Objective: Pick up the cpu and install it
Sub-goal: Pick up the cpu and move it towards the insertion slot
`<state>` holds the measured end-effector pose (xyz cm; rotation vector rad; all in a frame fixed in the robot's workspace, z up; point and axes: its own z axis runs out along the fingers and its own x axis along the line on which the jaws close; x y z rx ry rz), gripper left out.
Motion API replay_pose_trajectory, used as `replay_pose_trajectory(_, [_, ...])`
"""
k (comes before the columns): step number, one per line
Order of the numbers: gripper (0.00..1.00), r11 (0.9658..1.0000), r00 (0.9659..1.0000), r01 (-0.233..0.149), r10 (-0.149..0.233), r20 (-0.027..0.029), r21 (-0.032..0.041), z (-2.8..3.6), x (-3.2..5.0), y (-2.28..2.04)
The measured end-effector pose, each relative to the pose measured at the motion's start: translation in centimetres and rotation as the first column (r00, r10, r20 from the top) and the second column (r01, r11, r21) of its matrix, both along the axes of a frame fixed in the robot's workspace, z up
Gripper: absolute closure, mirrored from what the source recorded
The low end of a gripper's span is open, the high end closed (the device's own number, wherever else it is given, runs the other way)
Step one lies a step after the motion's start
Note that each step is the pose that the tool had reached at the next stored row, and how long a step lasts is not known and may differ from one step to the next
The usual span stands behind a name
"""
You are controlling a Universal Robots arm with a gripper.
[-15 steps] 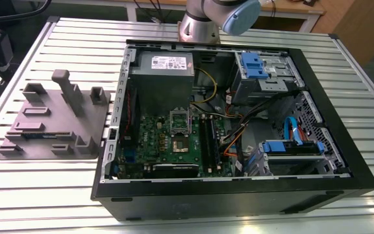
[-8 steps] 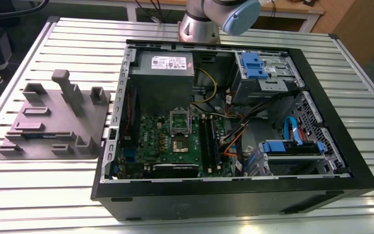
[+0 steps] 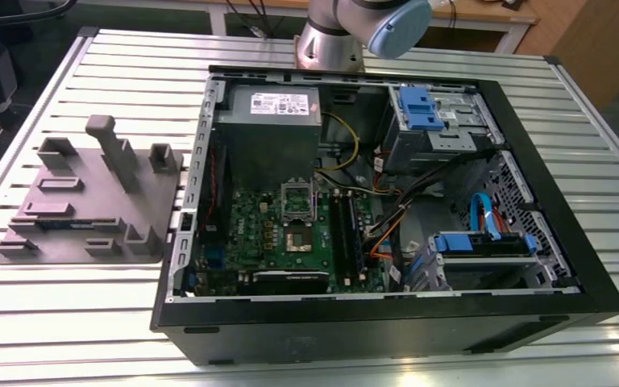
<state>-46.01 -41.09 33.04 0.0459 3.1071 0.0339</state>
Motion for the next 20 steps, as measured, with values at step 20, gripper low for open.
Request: replay_pose_trajectory(20, [0.53, 1.0, 1.0, 0.0, 0.0, 0.0, 0.0, 0.84, 0.0, 0.01])
